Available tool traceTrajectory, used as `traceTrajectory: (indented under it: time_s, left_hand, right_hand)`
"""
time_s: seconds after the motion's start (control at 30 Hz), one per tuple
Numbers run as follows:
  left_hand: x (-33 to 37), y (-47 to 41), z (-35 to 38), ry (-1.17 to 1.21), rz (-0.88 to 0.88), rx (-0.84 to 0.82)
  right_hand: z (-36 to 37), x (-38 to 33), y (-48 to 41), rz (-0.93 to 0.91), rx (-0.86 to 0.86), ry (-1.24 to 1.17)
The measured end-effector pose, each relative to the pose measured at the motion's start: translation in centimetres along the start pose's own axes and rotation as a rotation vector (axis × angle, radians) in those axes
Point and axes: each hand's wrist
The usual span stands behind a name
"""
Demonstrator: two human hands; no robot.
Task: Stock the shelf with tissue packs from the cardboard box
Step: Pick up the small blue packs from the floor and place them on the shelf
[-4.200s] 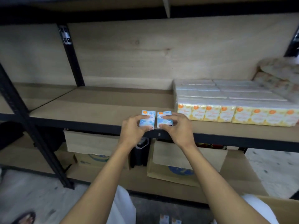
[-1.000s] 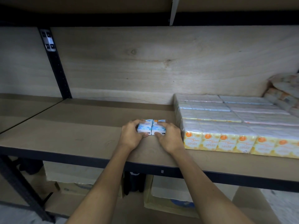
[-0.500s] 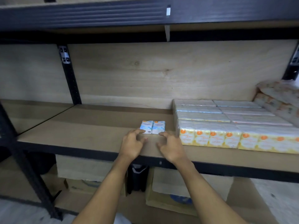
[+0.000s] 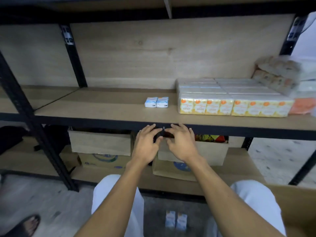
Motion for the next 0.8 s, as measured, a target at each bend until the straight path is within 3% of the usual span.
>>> traceTrajectory:
  time_s: [0.2,0.37,0.57,0.8]
  left_hand:
    - [-0.4,5.0,4.3,-0.109,0.03,-0.218]
    - [-2.4,9.4,10.5,-0.124,0.03,-0.43]
    - [-4.8,14.5,16.8,-0.13,-0.063,-0.633]
    - [-7.3,17.9,23.5,0.032,-0.277,-0.8]
  right_hand:
    - [3.5,4.0,5.3,0.06,-0.103,-0.028]
    - [8.6,8.8,9.7,0.259,-0.268,-0.076]
    - [15.2,14.1,14.5,0.468,-0.394,-0.184]
    - [21.2,18.6,17.4,0.702,-0.407,-0.323]
Point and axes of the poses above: each hand's wrist, its own y-axis away from the middle knuckle, its own z-axis out of the palm, x = y × z, and after that the axes turned 11 degrees about -y, right-handed
